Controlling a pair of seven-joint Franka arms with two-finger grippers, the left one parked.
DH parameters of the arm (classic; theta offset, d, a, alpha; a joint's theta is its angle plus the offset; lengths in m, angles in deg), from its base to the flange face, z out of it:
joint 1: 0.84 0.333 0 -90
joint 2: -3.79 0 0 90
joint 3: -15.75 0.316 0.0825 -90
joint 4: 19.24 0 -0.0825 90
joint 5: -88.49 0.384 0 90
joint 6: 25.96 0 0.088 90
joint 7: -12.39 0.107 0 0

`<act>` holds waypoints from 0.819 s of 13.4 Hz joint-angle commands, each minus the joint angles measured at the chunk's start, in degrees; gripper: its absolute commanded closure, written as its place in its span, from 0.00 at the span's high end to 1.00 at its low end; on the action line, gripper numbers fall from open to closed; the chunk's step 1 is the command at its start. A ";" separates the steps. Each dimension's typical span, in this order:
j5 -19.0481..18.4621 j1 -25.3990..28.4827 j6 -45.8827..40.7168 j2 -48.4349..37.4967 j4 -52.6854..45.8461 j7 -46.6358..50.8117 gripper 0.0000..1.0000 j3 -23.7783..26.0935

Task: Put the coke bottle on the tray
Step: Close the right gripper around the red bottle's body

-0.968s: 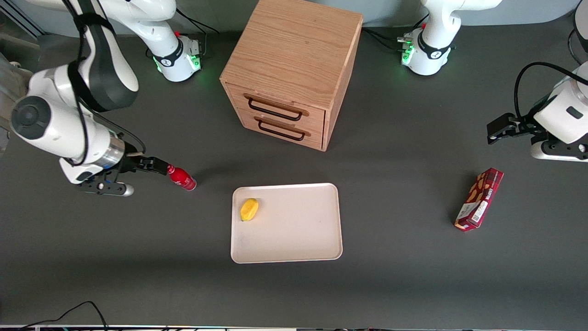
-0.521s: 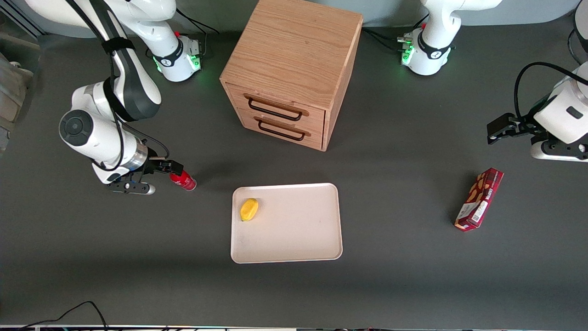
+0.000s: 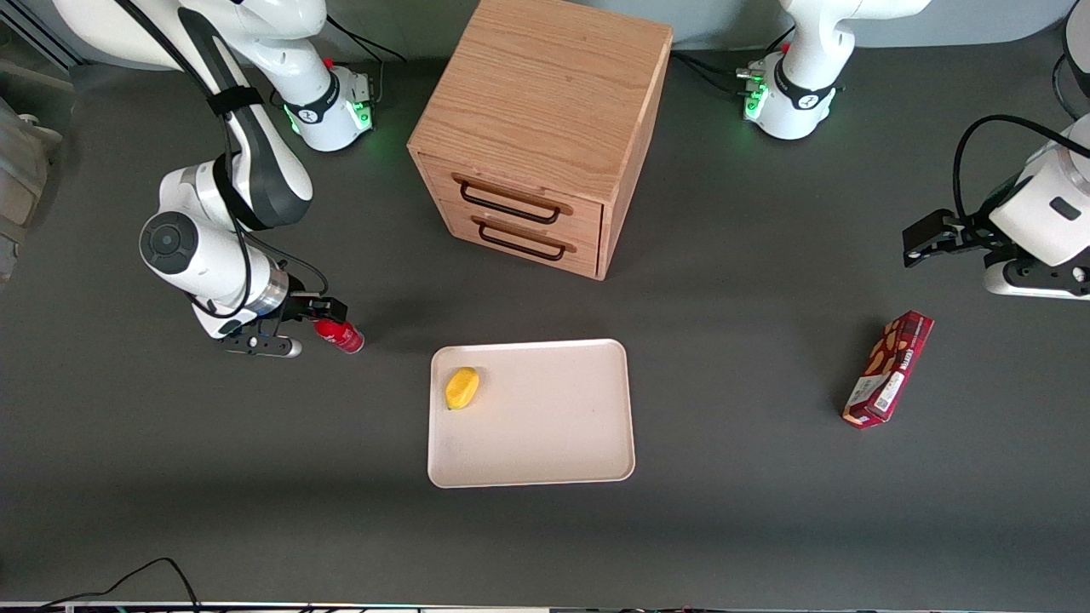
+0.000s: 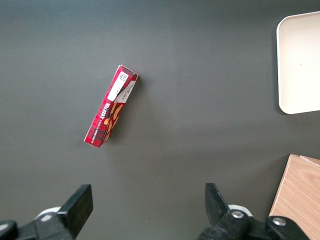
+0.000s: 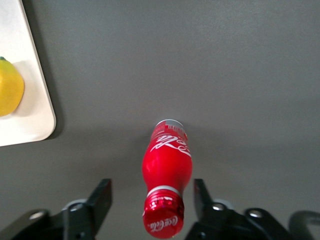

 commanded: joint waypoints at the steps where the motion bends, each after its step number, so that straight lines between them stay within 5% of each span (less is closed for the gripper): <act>1: 0.85 -0.22 0.29 -0.19 0.25 -1.84 0.00 0.09; 5: 0.85 0.22 -5.22 -1.85 -4.81 -1.67 0.00 0.26; 11: 0.68 2.41 -25.80 1.55 -35.39 -0.53 0.00 1.76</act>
